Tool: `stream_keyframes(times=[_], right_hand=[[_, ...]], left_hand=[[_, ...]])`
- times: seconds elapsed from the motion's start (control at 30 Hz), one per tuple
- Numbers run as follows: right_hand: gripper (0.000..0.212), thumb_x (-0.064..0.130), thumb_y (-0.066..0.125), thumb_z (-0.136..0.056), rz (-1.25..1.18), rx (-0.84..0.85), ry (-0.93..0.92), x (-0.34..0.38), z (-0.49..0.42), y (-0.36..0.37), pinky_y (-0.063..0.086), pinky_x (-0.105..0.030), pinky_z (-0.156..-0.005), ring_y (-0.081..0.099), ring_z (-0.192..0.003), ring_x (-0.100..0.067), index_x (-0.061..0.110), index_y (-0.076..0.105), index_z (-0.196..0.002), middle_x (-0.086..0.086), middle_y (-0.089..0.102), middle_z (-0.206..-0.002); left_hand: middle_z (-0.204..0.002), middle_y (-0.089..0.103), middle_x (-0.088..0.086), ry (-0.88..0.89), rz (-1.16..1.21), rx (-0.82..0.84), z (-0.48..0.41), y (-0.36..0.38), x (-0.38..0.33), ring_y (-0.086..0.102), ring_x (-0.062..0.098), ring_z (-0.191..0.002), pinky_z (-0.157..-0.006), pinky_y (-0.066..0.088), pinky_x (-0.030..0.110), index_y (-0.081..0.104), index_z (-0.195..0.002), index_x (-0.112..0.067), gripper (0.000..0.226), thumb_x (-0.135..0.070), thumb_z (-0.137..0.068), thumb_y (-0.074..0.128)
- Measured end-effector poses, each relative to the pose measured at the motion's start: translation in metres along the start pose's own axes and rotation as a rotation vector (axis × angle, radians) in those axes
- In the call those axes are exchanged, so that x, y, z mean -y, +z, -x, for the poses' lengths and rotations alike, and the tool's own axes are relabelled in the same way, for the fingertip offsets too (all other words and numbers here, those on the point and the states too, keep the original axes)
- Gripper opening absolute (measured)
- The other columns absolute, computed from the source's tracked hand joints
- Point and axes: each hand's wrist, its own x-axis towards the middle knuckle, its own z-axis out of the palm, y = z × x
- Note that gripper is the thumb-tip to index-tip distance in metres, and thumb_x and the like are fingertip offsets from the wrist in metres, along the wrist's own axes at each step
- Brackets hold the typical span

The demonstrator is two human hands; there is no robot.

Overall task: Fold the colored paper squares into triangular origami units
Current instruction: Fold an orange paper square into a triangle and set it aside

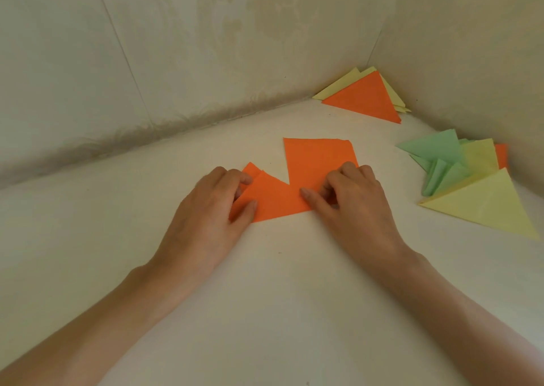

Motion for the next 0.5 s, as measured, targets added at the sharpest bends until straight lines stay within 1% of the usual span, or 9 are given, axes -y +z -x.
stream_keyframes(times=[0.07, 0.13, 0.17, 0.2, 0.23, 0.3, 0.37, 0.43, 0.5], right_hand=[[0.034, 0.052, 0.049, -0.085, -0.002, 0.022, 0.035, 0.002, 0.001, -0.003, 0.036, -0.035, -0.079, 0.042, -0.09, -0.022, 0.018, 0.054, -0.084, 0.0, 0.049, -0.091], [0.04, 0.056, 0.047, -0.083, -0.002, 0.061, 0.078, 0.004, 0.002, -0.007, 0.032, -0.032, -0.084, 0.039, -0.096, -0.019, 0.019, 0.056, -0.096, 0.002, 0.048, -0.099], [0.039, 0.056, 0.048, -0.083, -0.002, 0.08, 0.086, 0.005, 0.002, -0.008, 0.029, -0.03, -0.084, 0.038, -0.098, -0.018, 0.021, 0.056, -0.097, 0.004, 0.047, -0.1], [0.036, 0.055, 0.049, -0.083, -0.014, 0.1, 0.093, 0.007, 0.001, -0.01, 0.027, -0.028, -0.084, 0.036, -0.099, -0.016, 0.023, 0.056, -0.096, 0.005, 0.046, -0.1], [0.033, 0.055, 0.05, -0.083, -0.037, 0.123, 0.104, 0.008, 0.001, -0.011, 0.026, -0.027, -0.083, 0.035, -0.098, -0.015, 0.024, 0.055, -0.092, 0.006, 0.045, -0.099], [0.03, 0.055, 0.051, -0.084, -0.089, 0.178, 0.128, 0.012, 0.001, -0.013, 0.027, -0.027, -0.085, 0.032, -0.095, -0.013, 0.025, 0.053, -0.086, 0.008, 0.043, -0.095], [0.029, 0.054, 0.054, -0.083, -0.113, 0.224, 0.141, 0.015, 0.002, -0.014, 0.028, -0.028, -0.087, 0.031, -0.095, -0.012, 0.025, 0.051, -0.082, 0.008, 0.041, -0.094], [0.027, 0.051, 0.056, -0.082, -0.125, 0.243, 0.144, 0.017, 0.003, -0.014, 0.029, -0.029, -0.088, 0.033, -0.097, -0.013, 0.025, 0.049, -0.081, 0.008, 0.04, -0.093], [0.025, 0.049, 0.058, -0.082, -0.142, 0.247, 0.141, 0.018, 0.002, -0.014, 0.03, -0.028, -0.088, 0.034, -0.098, -0.014, 0.025, 0.049, -0.081, 0.008, 0.04, -0.093]], left_hand=[[-0.111, 0.052, 0.007, -0.033, -0.094, 0.008, -0.001, 0.001, 0.001, 0.046, 0.025, -0.102, -0.086, 0.035, 0.034, 0.056, -0.124, -0.012, 0.045, -0.026, -0.083, 0.066], [-0.13, 0.045, 0.007, -0.123, -0.106, 0.08, -0.003, -0.001, 0.001, 0.036, 0.025, -0.119, -0.096, 0.026, 0.032, 0.05, -0.133, -0.015, 0.054, -0.042, -0.086, 0.058], [-0.135, 0.042, 0.005, -0.147, -0.105, 0.112, -0.004, -0.001, 0.001, 0.033, 0.024, -0.123, -0.1, 0.023, 0.031, 0.049, -0.134, -0.016, 0.059, -0.048, -0.084, 0.05], [-0.139, 0.04, 0.004, -0.149, -0.11, 0.126, -0.005, -0.002, 0.001, 0.031, 0.023, -0.126, -0.102, 0.021, 0.031, 0.048, -0.135, -0.017, 0.061, -0.05, -0.083, 0.045], [-0.141, 0.039, 0.003, -0.146, -0.11, 0.125, -0.005, -0.001, 0.001, 0.03, 0.023, -0.128, -0.103, 0.02, 0.03, 0.048, -0.135, -0.017, 0.058, -0.048, -0.086, 0.047], [-0.14, 0.038, 0.001, -0.149, -0.091, 0.116, -0.006, -0.001, 0.001, 0.03, 0.02, -0.128, -0.102, 0.019, 0.027, 0.048, -0.134, -0.02, 0.049, -0.039, -0.089, 0.056], [-0.133, 0.043, -0.002, -0.158, -0.035, 0.101, -0.006, -0.002, 0.0, 0.033, 0.019, -0.124, -0.096, 0.021, 0.024, 0.049, -0.127, -0.022, 0.044, -0.03, -0.086, 0.062], [-0.117, 0.049, -0.009, -0.163, 0.064, 0.077, -0.008, -0.004, -0.003, 0.04, 0.017, -0.116, -0.092, 0.024, 0.024, 0.049, -0.117, -0.023, 0.038, -0.023, -0.084, 0.066], [-0.1, 0.048, -0.019, -0.172, 0.176, 0.081, -0.01, -0.006, -0.006, 0.045, 0.013, -0.106, -0.095, 0.032, 0.03, 0.045, -0.108, -0.026, 0.036, -0.016, -0.082, 0.068]])
